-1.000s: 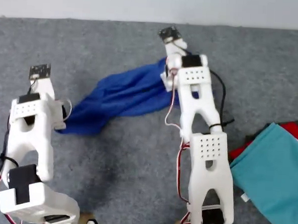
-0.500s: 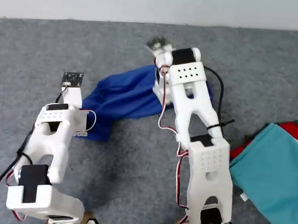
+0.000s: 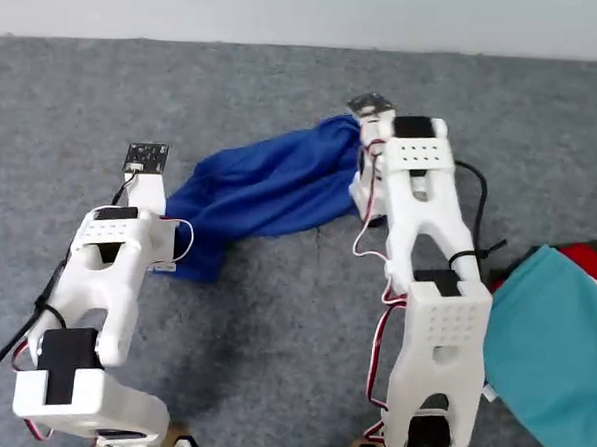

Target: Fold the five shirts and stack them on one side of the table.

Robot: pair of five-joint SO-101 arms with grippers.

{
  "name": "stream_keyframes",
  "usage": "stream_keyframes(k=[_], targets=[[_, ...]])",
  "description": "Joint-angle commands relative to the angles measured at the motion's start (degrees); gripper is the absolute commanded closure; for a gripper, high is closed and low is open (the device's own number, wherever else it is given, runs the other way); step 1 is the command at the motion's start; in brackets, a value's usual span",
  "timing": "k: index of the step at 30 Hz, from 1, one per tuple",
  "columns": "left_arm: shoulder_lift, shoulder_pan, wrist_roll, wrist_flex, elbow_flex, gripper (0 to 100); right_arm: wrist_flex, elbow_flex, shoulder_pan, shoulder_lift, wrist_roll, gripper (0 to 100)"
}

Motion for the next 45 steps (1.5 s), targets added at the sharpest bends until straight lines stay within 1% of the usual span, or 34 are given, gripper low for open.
stream_keyframes(k=[1, 6, 10, 12, 15, 16, 18, 21, 24, 27, 28, 31, 34, 38, 43, 45], targets=[[-1.1, 0.8, 0.3, -0.8, 0.0, 99, -2.3, -0.3, -0.8, 3.1, -0.5, 79.0], [-1.1, 0.9, 0.3, -0.8, 0.0, 99, -10.9, -0.3, -3.3, 8.7, -1.0, 79.0], [-1.1, 0.9, 0.3, -0.8, 0.0, 99, -11.9, -0.3, -5.5, 8.8, -0.5, 79.4], [-1.1, 0.9, 0.3, -0.8, 0.0, 99, -12.6, -0.3, -5.4, 8.8, -0.4, 85.0], [-1.1, 0.9, 0.3, -0.8, 0.0, 99, -13.1, -0.7, -3.9, 8.7, 1.1, 98.0], [-1.1, 0.9, 0.3, -0.8, 0.0, 99, -12.4, -1.4, -3.6, 8.7, 1.6, 99.4], [-1.1, 0.9, 0.3, -0.8, 0.0, 99, -9.5, -3.2, -2.5, 8.7, 1.6, 97.8], [-1.1, 0.9, 0.3, -0.8, 0.0, 99, -3.6, -8.3, -1.9, 8.7, 2.0, 98.7], [-1.1, 0.9, 0.3, -0.8, 0.0, 99, 4.8, -17.3, -1.8, 8.7, 2.0, 98.8], [-1.1, 0.9, 0.3, -0.8, 0.1, 99, 16.0, -30.2, -2.2, 8.7, 2.5, 98.8], [-1.1, 0.9, 0.3, -0.8, 0.1, 99, 17.5, -33.8, -2.2, 8.7, 3.4, 98.8], [-1.1, 0.9, 0.3, -0.8, 0.1, 99, 17.0, -38.2, -1.5, 5.1, 4.9, 98.8], [-1.1, 0.8, 0.3, -0.8, 0.1, 99, 17.0, -37.0, -1.9, -1.6, 4.8, 98.8], [-1.5, 0.7, 0.3, -0.8, 0.3, 99, 17.0, -30.1, -2.9, -14.4, 4.8, 98.8], [-1.5, 0.7, 0.4, -0.6, 0.3, 99, 16.9, -17.3, -4.1, -33.1, 6.1, 98.8], [-1.5, 0.7, 0.4, -0.5, 0.3, 99, 16.9, -9.0, -4.4, -39.0, 6.7, 98.5]])
